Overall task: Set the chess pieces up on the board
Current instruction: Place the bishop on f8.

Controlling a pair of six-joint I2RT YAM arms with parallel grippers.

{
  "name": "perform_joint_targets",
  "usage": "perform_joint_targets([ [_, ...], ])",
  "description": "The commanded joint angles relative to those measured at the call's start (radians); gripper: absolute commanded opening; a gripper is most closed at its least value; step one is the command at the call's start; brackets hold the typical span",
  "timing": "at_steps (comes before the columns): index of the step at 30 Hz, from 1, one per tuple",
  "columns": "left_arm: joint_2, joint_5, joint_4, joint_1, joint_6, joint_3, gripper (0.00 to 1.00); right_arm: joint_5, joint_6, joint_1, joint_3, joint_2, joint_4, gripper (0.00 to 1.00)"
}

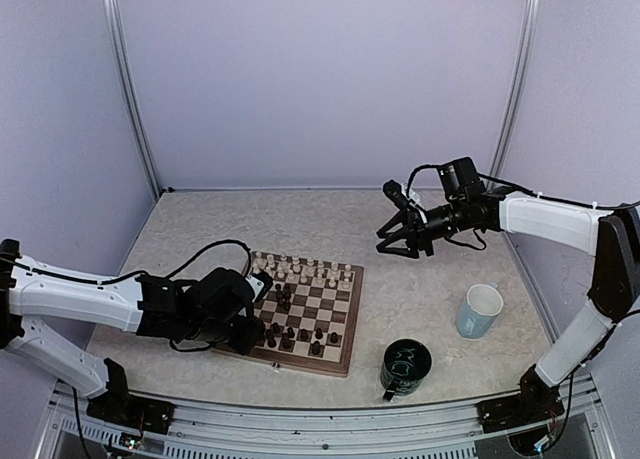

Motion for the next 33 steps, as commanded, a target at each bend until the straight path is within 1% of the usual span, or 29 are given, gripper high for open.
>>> perform_joint_targets([
  [1, 0.027, 0.008, 0.008, 0.004, 0.005, -0.005, 0.07, -0.017, -0.009, -0.002, -0.005, 0.014, -0.017, 0.46],
  [17, 0.064, -0.01, -0.018, 0.002, 0.0, 0.004, 0.07, -0.021, -0.011, -0.002, -0.005, 0.018, -0.02, 0.46],
  [23, 0.057, -0.022, -0.022, 0.003, -0.004, 0.007, 0.13, -0.024, -0.011, -0.002, -0.004, 0.022, -0.021, 0.46],
  [29, 0.052, -0.033, -0.03, 0.0, -0.006, 0.008, 0.15, -0.026, -0.009, -0.002, -0.002, 0.024, -0.024, 0.46],
  [33, 0.043, -0.036, -0.031, -0.001, -0.009, 0.01, 0.19, -0.026, -0.009, -0.002, -0.002, 0.027, -0.023, 0.46],
])
